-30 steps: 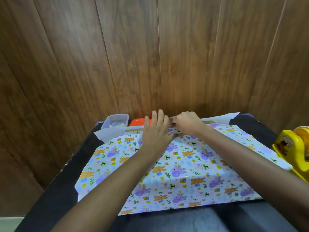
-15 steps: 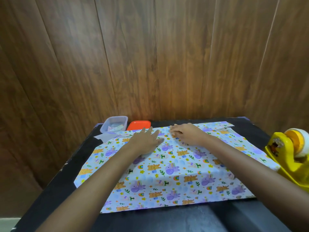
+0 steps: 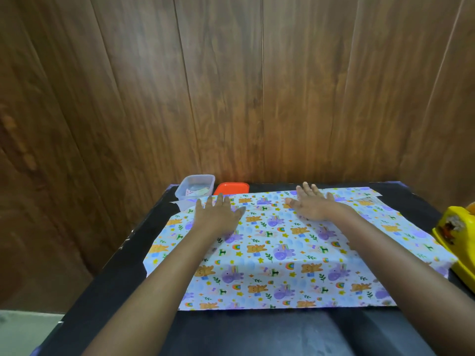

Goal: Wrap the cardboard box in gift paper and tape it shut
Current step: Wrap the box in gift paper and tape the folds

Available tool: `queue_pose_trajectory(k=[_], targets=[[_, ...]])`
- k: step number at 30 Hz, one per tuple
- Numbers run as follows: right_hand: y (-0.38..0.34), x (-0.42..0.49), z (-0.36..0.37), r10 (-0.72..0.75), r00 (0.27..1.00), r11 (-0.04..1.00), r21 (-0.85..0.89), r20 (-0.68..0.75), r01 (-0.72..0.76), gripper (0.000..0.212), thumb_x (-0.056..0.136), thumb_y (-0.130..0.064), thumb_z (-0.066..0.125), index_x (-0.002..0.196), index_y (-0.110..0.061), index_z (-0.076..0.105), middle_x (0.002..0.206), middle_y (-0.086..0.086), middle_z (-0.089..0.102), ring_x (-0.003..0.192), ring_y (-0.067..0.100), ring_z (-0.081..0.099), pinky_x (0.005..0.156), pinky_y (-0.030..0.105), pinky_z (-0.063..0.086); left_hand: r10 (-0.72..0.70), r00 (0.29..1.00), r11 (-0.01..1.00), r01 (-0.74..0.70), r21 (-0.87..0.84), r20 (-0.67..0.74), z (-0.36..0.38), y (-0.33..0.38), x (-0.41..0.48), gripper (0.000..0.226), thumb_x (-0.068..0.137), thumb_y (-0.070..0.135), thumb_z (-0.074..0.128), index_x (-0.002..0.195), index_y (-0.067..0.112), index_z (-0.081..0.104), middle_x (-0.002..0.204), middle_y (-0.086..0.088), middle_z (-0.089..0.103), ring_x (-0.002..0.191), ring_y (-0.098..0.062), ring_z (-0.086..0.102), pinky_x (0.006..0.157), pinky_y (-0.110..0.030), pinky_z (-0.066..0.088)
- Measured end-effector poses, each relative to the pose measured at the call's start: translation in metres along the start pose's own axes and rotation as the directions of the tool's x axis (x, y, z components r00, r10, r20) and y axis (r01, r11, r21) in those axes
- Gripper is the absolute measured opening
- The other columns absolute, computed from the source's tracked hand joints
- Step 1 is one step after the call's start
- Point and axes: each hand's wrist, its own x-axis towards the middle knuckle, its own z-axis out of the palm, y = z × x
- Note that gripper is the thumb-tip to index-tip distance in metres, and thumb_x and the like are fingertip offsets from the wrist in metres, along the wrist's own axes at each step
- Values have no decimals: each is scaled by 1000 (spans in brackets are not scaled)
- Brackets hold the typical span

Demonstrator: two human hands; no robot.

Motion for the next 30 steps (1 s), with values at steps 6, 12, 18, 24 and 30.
queue_pose_trajectory(k=[6,12,18,24,30], targets=[[1,-4,1,24,1000,1000,9,-12,-24,70,97,-57,14,151,-17,-5,158,3,-16,146,23,-13,115,50,-1,206,978,978,-206,6,-17,-3,35,0,63,99,50,11,151,16,2,158,-9,-8,145,-26,-10,116,-46,-6],[24,-6,-3,51,998,999,7,34,-51,68,97,-57,13,151,-21,-6,158,0,-18,145,26,-15,114,52,0,281,960,959,-280,-45,8,2,37,5,55,102,43,12,151,24,-4,157,3,-15,145,-24,-12,115,-51,-2],[32,-21,-12,10,999,970,245,-31,-3,55,104,-36,21,152,-15,5,160,5,-3,147,24,-4,116,48,5,223,974,972,-218,-88,49,-5,51,-1,58,97,58,13,149,37,-2,158,3,-13,145,-28,-13,110,-63,-2],[50,-63,-7,102,959,682,720,-264,126,35,102,-24,35,130,-13,53,135,2,49,124,22,46,96,34,40,153,986,981,-144,-132,60,-8,65,-3,64,88,72,15,146,49,1,158,3,-10,144,-31,-10,105,-71,-1],[108,-112,-5,468,660,697,704,-588,132,32,88,0,42,102,-3,70,113,10,68,111,26,58,90,30,42,131,991,985,-132,-114,-10,0,67,1,65,87,74,14,145,49,3,159,4,-7,145,-31,-7,105,-71,-1]])
